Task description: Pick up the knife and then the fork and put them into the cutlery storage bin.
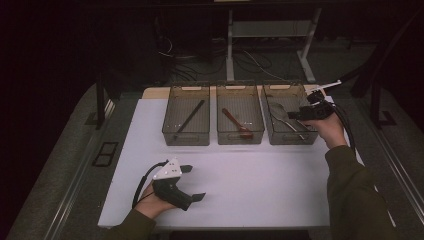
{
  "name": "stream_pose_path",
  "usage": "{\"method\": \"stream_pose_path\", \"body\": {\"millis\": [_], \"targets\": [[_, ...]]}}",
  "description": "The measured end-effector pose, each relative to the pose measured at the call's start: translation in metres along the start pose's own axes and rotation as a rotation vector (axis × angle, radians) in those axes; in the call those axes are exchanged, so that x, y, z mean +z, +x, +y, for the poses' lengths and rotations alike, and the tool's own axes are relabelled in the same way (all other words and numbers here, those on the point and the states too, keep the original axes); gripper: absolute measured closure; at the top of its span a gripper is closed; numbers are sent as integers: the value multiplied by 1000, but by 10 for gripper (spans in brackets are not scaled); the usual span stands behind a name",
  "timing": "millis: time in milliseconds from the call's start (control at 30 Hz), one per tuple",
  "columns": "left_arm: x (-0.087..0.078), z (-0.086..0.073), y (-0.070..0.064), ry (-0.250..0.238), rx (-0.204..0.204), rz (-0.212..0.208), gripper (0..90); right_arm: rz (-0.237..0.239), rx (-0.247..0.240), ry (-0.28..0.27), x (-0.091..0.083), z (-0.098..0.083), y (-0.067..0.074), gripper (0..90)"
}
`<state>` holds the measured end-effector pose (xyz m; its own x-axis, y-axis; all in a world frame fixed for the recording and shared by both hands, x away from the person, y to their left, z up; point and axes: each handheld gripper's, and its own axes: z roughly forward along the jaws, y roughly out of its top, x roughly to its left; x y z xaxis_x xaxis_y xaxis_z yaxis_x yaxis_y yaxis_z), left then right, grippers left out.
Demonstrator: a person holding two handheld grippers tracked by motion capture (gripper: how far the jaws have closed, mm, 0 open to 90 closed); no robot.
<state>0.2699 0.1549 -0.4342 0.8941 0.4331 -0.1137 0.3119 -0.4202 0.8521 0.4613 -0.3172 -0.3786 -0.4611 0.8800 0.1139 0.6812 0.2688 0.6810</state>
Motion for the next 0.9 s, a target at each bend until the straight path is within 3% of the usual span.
{"method": "stream_pose_path", "body": {"millis": [400,600,900], "targets": [[0,-1,3,4,-1,6,0,90,5,-96,-19,-9,5,278],[-1,-1,4,-1,1,12,0,35,-32,-122,-27,-15,15,259],[-1,-1,3,2,2,11,0,73,-66,-173,-40,-25,28,210]]}}
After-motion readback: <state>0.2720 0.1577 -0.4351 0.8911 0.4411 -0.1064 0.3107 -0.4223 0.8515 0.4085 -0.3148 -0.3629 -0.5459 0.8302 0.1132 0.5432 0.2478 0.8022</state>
